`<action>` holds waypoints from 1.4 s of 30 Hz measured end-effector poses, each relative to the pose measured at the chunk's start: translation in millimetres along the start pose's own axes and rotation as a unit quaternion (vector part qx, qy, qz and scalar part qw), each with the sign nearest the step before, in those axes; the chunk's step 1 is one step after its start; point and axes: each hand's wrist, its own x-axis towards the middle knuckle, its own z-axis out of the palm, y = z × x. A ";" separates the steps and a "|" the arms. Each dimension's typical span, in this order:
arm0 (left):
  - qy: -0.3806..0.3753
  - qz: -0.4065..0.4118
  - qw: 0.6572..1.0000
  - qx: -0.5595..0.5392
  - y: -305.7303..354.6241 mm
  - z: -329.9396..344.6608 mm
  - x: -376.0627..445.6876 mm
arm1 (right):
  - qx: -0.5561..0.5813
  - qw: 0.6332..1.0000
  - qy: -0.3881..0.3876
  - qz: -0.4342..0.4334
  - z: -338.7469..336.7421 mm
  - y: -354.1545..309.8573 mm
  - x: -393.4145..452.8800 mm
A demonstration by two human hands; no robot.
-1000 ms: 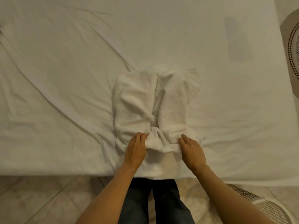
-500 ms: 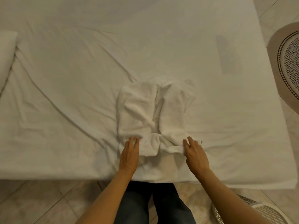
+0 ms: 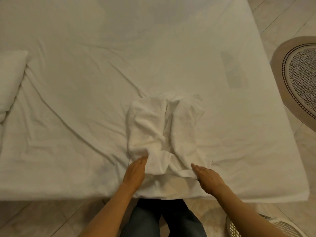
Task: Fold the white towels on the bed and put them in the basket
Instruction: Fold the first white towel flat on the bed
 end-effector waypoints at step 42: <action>0.516 0.058 0.789 -0.328 171.2 -601.6 304.8 | -0.008 0.750 0.662 0.022 -657.9 18.1 94.7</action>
